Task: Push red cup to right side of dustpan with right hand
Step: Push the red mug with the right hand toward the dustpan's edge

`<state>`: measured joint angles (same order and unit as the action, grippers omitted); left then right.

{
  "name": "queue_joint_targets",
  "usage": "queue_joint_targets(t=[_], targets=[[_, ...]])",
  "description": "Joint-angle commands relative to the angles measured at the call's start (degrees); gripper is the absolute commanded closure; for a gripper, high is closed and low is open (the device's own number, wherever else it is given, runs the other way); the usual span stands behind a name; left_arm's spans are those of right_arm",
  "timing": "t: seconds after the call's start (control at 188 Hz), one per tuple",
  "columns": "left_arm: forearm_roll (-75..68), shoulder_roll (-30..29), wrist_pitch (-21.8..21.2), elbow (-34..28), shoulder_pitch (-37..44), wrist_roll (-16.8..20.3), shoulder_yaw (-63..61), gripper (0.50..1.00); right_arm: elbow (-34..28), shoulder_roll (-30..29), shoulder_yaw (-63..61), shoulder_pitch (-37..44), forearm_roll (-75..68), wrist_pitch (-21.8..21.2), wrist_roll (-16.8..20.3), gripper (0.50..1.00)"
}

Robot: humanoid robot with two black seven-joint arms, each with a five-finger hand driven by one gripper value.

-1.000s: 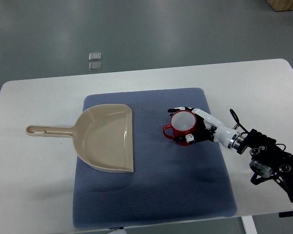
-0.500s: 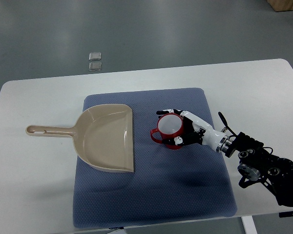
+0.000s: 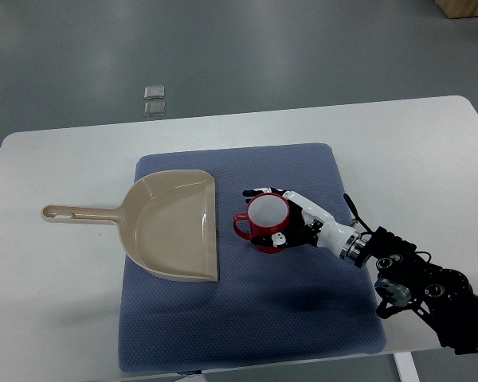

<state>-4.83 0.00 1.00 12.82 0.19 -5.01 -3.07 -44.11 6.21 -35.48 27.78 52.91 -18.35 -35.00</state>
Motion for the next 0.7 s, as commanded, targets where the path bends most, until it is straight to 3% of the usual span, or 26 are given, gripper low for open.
queue_joint_targets(t=[0.0, 0.697], targets=[[0.00, 0.00, -0.03, -0.08, -0.01, 0.00, 0.08, 0.500, -0.01, -1.03, 0.06, -0.01, 0.09, 0.42, 0.00, 0.589], [0.00, 0.00, -0.03, -0.17, -0.01, 0.00, 0.08, 0.500, -0.45, -4.80, 0.24, -0.27, 0.44, 1.30, 0.00, 0.589]])
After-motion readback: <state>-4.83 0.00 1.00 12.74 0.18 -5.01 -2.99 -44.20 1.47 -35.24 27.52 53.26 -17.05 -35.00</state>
